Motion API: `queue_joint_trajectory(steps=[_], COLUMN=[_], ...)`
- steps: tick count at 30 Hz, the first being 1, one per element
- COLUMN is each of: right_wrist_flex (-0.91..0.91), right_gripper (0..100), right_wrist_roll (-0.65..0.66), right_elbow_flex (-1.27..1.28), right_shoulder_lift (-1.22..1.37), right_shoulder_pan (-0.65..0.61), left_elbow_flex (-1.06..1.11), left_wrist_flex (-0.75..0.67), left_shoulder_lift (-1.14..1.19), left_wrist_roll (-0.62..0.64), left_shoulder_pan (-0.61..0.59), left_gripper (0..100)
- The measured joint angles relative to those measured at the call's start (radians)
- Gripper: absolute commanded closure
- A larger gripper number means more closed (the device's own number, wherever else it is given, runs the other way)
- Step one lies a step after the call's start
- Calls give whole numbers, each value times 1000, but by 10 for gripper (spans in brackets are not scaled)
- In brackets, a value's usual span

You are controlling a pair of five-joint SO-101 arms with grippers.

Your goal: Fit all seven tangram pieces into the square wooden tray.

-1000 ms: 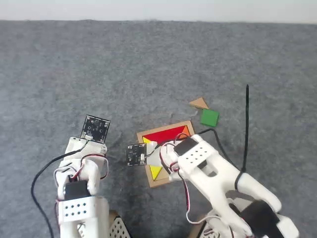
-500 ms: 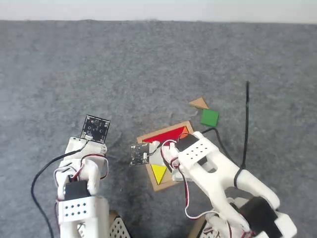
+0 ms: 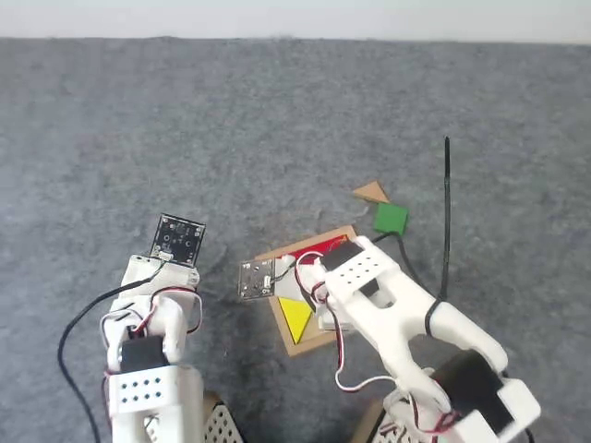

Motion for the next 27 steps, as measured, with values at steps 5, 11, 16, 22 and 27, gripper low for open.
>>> queue_joint_trajectory(steps=[5,11,16,22,27], right_wrist_flex=[0,17,46,86,164], right_gripper=[804,800,774,760,824], right_wrist_roll=[0,-68,-95,-104,-107], right_elbow_flex=[-3,-37,-78,-80,-80], right_shoulder_lift=[2,5,5,-60,-229], right_shoulder_pan=[2,0,25,28,29], left_elbow_flex=[0,2,6,6,6], left_wrist_flex=[0,0,0,0,0], left_shoulder_lift=[0,0,0,0,0], left_wrist_roll=[0,0,0,0,0], left_shoulder_pan=[0,0,0,0,0], left_gripper=[952,952,952,952,952])
